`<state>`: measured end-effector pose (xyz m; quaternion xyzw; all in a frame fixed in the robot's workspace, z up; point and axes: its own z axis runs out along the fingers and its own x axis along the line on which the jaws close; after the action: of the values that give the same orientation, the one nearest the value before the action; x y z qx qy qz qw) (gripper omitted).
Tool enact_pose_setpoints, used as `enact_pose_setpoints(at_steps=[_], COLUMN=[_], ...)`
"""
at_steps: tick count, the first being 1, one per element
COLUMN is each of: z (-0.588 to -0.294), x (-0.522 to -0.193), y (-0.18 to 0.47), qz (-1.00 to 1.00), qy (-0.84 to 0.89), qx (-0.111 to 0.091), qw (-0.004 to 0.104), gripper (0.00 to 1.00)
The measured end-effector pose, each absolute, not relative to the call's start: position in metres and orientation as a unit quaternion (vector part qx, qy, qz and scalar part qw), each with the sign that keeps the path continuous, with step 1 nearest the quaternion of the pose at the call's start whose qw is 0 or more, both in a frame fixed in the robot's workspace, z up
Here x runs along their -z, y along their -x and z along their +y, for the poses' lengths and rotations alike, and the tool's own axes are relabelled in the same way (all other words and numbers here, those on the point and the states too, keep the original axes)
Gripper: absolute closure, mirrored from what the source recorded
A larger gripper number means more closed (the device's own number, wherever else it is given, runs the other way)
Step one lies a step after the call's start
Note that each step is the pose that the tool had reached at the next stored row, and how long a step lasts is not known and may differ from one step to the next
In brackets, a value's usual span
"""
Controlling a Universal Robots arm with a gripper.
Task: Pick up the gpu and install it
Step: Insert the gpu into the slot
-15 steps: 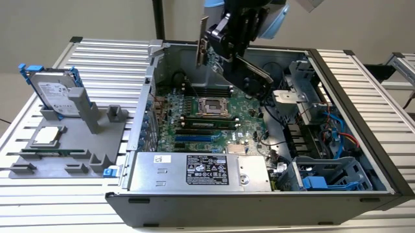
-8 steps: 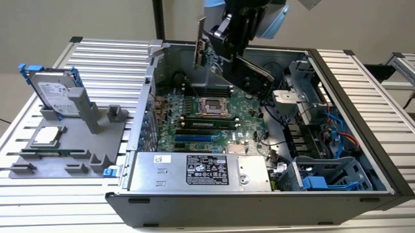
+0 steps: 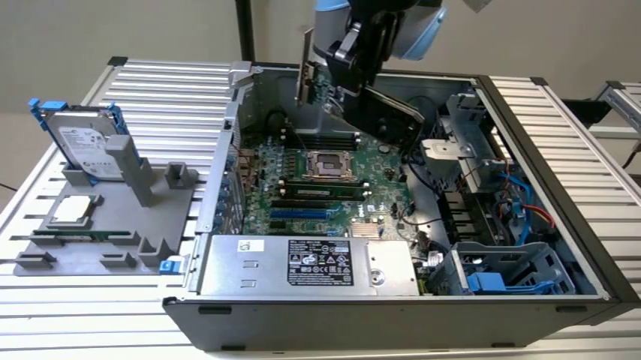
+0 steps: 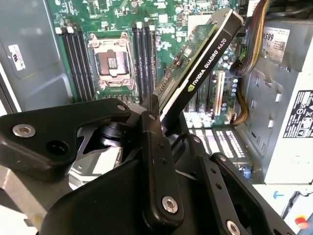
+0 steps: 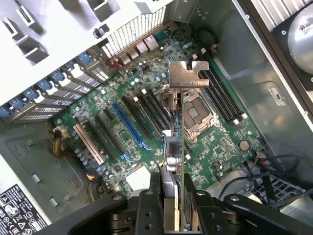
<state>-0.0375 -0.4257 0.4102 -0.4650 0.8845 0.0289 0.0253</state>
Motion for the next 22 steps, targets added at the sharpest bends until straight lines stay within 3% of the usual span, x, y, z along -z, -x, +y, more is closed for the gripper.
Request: enact_pose_setpoints(at_steps=[22], z=[-0.4257], x=[-0.4102], y=[0.0375], qz=[0.823], qy=[0.566], qx=[-0.032], qw=[0.022], gripper=[1.0])
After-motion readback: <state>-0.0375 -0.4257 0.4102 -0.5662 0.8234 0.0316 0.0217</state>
